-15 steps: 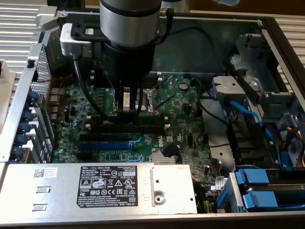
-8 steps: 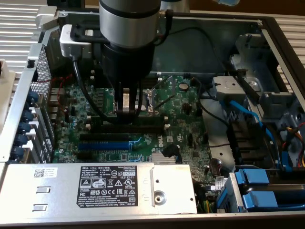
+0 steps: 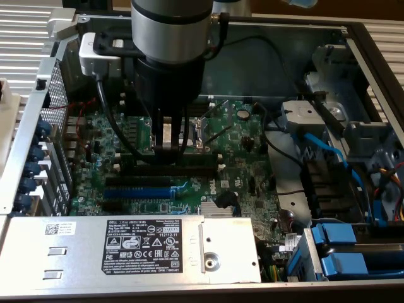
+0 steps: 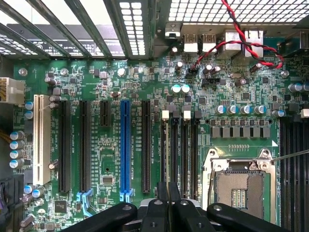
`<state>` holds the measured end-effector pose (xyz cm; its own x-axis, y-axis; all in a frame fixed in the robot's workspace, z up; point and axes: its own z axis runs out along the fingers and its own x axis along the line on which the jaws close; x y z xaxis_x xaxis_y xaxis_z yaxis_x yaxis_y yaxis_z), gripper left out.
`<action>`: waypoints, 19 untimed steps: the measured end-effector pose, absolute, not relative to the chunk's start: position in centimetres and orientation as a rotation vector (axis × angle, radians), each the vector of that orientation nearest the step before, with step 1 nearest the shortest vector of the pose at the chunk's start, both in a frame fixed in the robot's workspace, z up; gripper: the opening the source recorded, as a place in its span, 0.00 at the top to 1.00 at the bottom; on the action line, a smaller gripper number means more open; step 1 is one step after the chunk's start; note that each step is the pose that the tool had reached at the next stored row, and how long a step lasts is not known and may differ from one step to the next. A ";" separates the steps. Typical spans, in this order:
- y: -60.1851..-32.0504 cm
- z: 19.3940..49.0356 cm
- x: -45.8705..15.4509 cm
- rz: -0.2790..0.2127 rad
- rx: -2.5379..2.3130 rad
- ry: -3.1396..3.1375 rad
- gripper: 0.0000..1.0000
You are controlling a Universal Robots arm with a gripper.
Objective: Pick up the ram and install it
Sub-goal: 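Press down the ram until it locks into place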
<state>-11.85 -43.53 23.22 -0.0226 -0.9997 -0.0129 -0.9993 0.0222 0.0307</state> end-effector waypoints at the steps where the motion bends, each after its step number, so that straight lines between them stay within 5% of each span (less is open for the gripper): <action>1: -43.5 23.2 -11.8 -0.048 2.188 -2.237 0.88; 19: -43.5 23.2 -12.0 -0.044 2.190 -2.239 0.88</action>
<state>-11.97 -43.52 23.16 -0.0224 -0.9997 -0.0132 -0.9994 0.0220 0.0261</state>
